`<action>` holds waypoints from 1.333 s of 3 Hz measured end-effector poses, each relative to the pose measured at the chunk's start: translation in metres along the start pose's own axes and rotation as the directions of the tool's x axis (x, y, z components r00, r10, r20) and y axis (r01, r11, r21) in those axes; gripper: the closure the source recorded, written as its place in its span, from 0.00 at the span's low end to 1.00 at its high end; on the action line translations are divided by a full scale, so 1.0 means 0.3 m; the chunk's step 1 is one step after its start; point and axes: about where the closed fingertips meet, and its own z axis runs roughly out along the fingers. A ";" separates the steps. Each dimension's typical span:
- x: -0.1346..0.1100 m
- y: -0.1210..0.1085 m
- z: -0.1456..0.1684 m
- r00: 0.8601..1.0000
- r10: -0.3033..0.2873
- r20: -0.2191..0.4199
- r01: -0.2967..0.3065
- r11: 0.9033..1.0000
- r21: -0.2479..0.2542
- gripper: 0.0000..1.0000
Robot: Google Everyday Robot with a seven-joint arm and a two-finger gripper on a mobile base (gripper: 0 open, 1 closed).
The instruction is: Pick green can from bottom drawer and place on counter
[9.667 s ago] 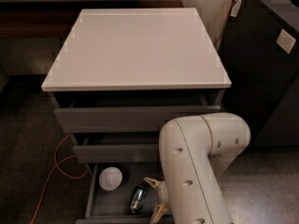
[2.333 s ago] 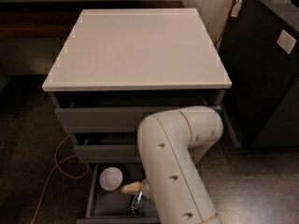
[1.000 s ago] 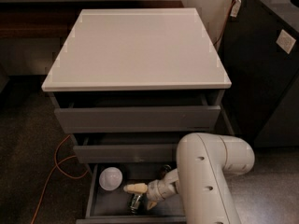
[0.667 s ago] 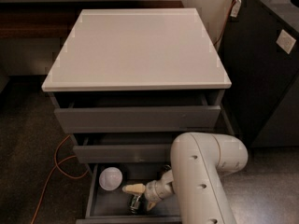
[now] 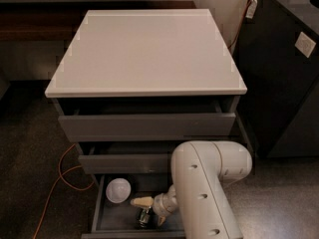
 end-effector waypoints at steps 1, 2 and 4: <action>0.034 0.032 0.048 0.999 0.037 -0.014 -0.038 0.999 -0.022 0.00; 0.038 0.034 0.067 0.999 0.041 -0.011 -0.041 0.999 -0.031 0.00; 0.003 0.005 -0.015 0.999 0.018 -0.027 -0.018 1.000 -0.005 0.00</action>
Offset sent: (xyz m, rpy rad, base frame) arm 0.0110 0.0003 -0.0248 -0.0305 0.0237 -0.0463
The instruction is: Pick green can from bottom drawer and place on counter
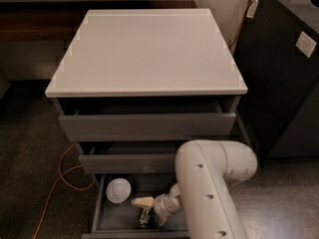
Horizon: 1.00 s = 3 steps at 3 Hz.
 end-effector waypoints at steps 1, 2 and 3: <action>-0.113 -0.124 -0.216 0.993 -0.102 -0.064 0.107 0.991 0.083 0.00; -0.264 -0.194 -0.485 0.982 -0.143 -0.123 0.161 0.976 0.149 0.00; -0.386 -0.136 -0.709 0.978 -0.113 -0.173 0.140 0.979 0.151 0.00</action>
Offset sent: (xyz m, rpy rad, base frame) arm -0.1178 -0.1887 0.3543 0.1243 -0.3810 -0.1102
